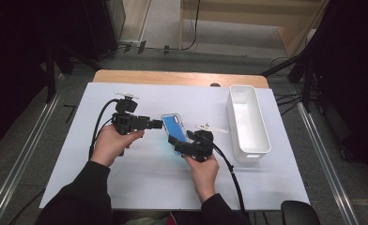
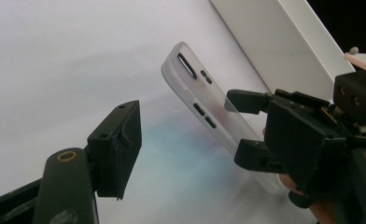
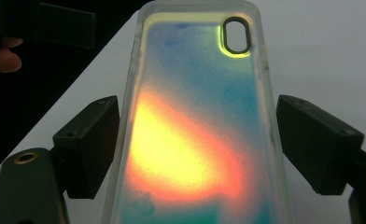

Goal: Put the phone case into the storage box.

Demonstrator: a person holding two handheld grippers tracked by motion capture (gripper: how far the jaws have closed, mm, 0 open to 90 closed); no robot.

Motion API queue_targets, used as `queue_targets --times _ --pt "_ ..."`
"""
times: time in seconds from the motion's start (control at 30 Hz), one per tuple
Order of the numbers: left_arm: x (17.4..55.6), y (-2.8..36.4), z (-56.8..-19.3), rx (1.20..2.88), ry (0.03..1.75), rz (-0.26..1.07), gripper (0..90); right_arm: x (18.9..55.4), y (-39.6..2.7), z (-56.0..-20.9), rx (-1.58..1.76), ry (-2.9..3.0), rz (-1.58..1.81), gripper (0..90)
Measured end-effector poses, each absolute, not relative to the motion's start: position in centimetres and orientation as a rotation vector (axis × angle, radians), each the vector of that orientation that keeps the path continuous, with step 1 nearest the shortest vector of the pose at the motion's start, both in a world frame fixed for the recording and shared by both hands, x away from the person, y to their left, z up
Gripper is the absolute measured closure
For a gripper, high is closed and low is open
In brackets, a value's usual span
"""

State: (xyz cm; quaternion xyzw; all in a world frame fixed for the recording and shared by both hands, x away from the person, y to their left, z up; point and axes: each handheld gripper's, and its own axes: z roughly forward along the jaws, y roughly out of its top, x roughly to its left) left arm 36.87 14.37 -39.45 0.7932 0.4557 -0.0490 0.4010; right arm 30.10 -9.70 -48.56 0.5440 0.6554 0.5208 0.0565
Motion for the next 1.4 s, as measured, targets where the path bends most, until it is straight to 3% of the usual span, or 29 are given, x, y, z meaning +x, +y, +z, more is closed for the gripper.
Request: queue_targets --times 0.53,1.4 --pt "38.1 13.2 -39.8 1.988 1.214 -0.045 28.4 29.9 -9.1 -49.0 1.691 1.912 1.649 15.2" --pt "39.8 12.2 -40.8 1.913 1.391 -0.136 38.4 29.6 -8.2 -49.1 1.68 1.883 1.697 15.3"
